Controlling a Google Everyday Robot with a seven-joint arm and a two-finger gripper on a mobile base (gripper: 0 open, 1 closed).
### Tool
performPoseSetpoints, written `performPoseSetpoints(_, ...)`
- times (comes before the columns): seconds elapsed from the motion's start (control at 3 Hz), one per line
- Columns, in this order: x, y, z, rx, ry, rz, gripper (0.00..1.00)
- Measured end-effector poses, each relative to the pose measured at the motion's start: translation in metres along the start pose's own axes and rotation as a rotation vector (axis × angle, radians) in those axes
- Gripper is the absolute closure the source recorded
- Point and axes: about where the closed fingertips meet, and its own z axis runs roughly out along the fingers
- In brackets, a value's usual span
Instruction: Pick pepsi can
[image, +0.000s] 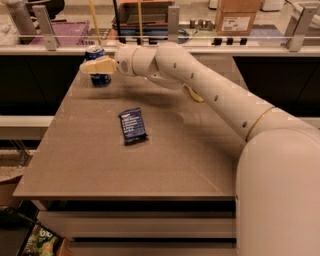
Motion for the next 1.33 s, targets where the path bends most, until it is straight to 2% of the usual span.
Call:
performPoseSetpoints(0.67, 0.001, 0.000, 0.014, -0.029, -0.003, -0.011, 0.00)
performPoseSetpoints(1.0, 0.002, 0.002, 0.016, -0.032, -0.004, -0.010, 0.19)
performPoseSetpoints(1.33, 0.002, 0.005, 0.018, -0.036, -0.003, -0.010, 0.42)
